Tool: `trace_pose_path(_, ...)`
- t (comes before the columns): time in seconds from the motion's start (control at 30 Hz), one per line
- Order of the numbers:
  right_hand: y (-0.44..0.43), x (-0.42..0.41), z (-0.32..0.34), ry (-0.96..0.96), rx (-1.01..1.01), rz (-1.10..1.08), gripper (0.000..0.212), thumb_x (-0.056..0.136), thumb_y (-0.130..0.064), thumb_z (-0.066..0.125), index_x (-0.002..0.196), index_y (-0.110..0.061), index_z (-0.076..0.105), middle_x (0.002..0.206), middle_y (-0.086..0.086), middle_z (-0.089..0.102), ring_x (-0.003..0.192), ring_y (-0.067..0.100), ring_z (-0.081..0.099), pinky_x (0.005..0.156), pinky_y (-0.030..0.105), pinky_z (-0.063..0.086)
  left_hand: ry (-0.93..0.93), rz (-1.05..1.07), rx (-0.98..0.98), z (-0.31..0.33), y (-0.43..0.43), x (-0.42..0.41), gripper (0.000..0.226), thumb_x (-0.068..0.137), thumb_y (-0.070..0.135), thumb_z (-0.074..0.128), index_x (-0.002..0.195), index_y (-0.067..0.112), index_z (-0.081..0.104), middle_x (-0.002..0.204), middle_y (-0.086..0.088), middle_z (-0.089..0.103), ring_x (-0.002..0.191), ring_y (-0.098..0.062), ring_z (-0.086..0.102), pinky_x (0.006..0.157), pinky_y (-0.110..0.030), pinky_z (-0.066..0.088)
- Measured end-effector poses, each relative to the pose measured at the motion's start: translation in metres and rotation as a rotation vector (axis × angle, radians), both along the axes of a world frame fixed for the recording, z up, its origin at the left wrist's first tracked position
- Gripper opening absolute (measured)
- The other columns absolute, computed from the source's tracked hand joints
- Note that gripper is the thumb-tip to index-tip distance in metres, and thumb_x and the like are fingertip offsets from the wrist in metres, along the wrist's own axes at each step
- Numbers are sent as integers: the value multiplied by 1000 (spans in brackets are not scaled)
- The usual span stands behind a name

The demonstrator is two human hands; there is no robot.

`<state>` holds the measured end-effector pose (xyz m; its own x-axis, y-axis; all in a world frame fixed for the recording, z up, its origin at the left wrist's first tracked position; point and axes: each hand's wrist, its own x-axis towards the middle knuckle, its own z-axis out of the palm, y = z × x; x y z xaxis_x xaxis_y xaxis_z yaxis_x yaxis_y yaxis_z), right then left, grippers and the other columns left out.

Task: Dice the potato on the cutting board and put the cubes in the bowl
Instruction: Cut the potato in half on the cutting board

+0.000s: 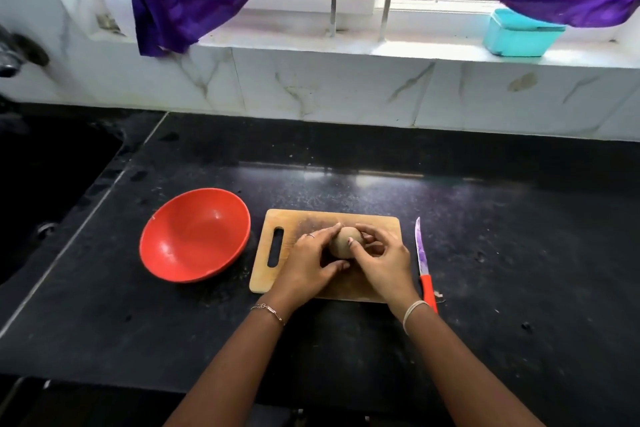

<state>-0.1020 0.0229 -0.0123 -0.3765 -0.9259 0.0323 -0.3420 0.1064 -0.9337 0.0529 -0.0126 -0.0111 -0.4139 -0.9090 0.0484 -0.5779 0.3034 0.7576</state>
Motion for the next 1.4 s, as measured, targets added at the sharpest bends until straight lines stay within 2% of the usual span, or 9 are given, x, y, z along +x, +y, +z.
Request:
trace_pose_path(0.07,1,2,-1,-34,15,-12,24,79,-17,76,100,-28,71,98,-1,68,83,3,64,70,8,48,25,-2,-18,-2,-4,-1,67,77,19,79,138,24,50,133,5,56,125,-13,48,109,-31,37)
trace_pose_path(0.3,5,4,-1,28,38,-17,20,82,-20,75,101,-26,72,91,-11,70,81,3,65,73,18,53,148,12,-7,-3,-15,8,66,64,16,88,124,24,61,117,10,58,113,-8,54,97,-26,48)
trace_pose_path(0.43,27,-29,8,398,17,-165,10,80,-14,74,84,-21,68,82,-7,65,70,11,61,66,29,51,236,46,101,-9,-15,12,66,62,15,90,121,28,63,119,9,61,109,-7,58,88,-20,52)
trace_pose_path(0.6,66,-62,11,653,309,-246,32,75,-39,76,79,-20,50,81,-5,54,74,22,55,59,32,40,284,39,151,-11,-12,14,67,68,16,86,127,31,59,120,15,62,108,-1,57,85,-15,50)
trace_pose_path(0.8,75,-52,1,648,372,-330,28,79,-40,72,81,-18,55,82,-1,57,77,25,57,61,30,37,275,-6,116,-11,-11,14,64,76,19,80,134,31,53,120,20,57,110,1,54,86,-11,46)
trace_pose_path(1.0,72,-44,4,618,366,-412,17,80,-31,68,76,-17,60,78,0,62,73,26,60,64,33,46,263,-32,80,-13,-11,15,63,78,19,78,136,27,52,115,29,50,109,4,51,85,-8,45)
trace_pose_path(1.2,71,-39,9,519,334,-492,16,74,-26,71,72,-17,58,73,-5,60,68,19,55,63,29,39,255,-56,65,-16,-11,17,64,78,21,78,136,30,53,125,18,55,112,1,50,90,-14,47)
trace_pose_path(1.3,72,-34,12,413,239,-452,14,81,-17,66,83,-15,53,72,-4,60,66,22,60,64,34,47,258,-62,52,-17,-11,17,61,78,21,79,133,29,54,126,15,57,112,-4,53,91,-21,50)
trace_pose_path(1.4,73,-15,21,316,125,-282,23,92,-11,55,111,-22,47,83,1,63,65,19,61,61,37,51,281,-48,51,-19,-9,17,58,76,19,81,128,27,55,122,15,58,111,-5,55,93,-26,51)
